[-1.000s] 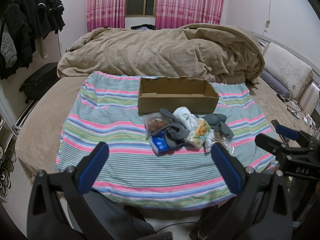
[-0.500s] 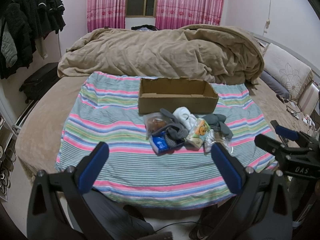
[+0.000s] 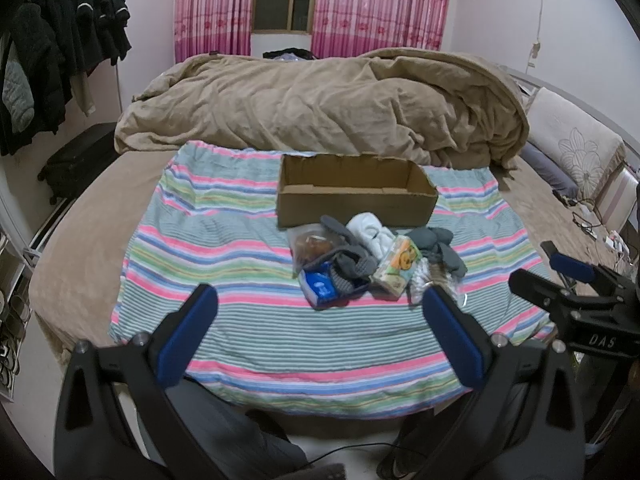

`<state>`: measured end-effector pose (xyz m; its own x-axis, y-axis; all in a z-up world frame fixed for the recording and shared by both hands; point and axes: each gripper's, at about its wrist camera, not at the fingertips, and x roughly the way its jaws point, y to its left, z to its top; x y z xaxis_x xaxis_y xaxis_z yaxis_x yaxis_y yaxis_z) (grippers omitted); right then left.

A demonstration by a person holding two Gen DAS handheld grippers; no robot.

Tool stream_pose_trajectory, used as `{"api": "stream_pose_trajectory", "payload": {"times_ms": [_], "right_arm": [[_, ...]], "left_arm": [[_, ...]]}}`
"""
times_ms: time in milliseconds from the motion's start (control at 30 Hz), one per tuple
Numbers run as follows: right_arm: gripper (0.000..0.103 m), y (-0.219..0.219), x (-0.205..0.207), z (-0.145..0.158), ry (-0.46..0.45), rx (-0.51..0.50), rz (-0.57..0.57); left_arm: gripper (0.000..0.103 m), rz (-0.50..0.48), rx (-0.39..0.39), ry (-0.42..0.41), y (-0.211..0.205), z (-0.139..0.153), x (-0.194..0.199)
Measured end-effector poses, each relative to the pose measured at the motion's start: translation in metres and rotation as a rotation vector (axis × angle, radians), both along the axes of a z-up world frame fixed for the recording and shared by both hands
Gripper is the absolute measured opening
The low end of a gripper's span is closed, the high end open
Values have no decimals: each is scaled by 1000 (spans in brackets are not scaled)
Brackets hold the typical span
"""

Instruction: Organize objects

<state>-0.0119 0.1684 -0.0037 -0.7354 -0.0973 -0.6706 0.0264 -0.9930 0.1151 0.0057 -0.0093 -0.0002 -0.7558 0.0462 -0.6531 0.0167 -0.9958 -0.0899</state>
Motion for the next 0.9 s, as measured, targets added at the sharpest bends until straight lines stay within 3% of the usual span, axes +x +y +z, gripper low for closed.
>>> {"api": "stream_pose_trajectory", "payload": {"times_ms": [233, 533, 900], "right_arm": [[102, 4, -4, -6, -16, -4, -6], [102, 24, -27, -23, -69, -22, -43], [102, 41, -61, -66, -159, -50, -53]], "left_arm": [[103, 1, 8, -18, 0, -9, -13], [102, -11, 19, -79, 1, -41, -43], [102, -9, 24, -163, -1, -90, -84]]}}
